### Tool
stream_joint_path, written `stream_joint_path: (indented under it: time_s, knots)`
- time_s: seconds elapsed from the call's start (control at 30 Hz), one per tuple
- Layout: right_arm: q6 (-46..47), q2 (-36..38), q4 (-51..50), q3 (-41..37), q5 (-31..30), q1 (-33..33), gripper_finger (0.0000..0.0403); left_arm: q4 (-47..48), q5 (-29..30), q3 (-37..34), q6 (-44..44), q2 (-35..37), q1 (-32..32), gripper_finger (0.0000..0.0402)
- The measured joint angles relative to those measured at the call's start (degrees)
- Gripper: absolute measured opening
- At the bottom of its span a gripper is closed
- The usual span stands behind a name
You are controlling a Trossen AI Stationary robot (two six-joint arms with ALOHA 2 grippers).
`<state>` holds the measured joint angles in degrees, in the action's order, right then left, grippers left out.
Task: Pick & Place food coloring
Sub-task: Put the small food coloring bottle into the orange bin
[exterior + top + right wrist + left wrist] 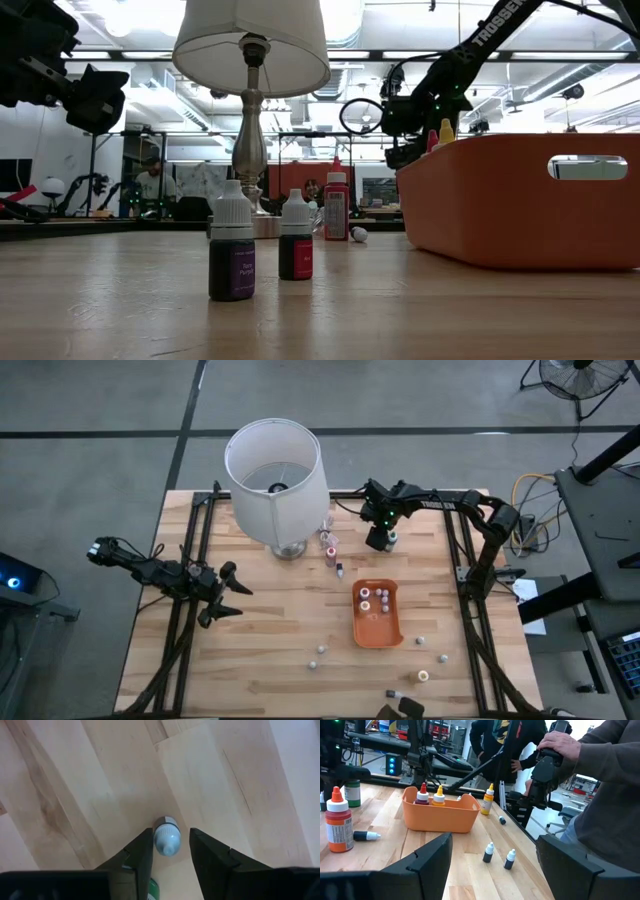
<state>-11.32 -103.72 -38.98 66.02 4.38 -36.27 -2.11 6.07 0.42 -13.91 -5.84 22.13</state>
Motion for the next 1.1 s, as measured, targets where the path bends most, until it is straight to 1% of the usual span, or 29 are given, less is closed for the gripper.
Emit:
stream_joint_path:
  time_s: [0.17,0.37,0.47,0.63,0.7,0.97,1.1]
  knots:
    - [-0.3,0.0,0.3,0.0,0.0,0.0,0.0106,0.0,0.0,0.0,0.0,0.0,0.0,0.0258]
    - [-0.2,0.0,0.0,0.1,0.0,0.0,0.0066,0.0,0.0,0.0,0.0,0.0,0.0,0.0258]
    - [-0.1,0.1,-0.5,0.1,0.0,0.0,0.0054,0.0,0.0,0.0,0.0,0.0,0.0,0.0259]
    - [-0.2,0.2,-4.3,1.1,-0.1,0.3,0.0055,0.0,0.0,0.0,0.0,0.0,0.0,0.0259]
    - [-0.3,0.7,-5.7,2.2,-1.2,0.7,0.0055,0.0,0.0,0.0,0.0,0.0,0.0,0.0258]
    - [0.5,7.0,-7.6,5.4,-3.4,1.8,0.0055,0.0,0.0,0.0,0.0,0.0,0.0,0.0258]
    - [1.3,10.8,-9.7,5.9,-6.6,1.8,0.0055,0.0,0.0,0.0,0.0,0.0,0.0,0.0258]
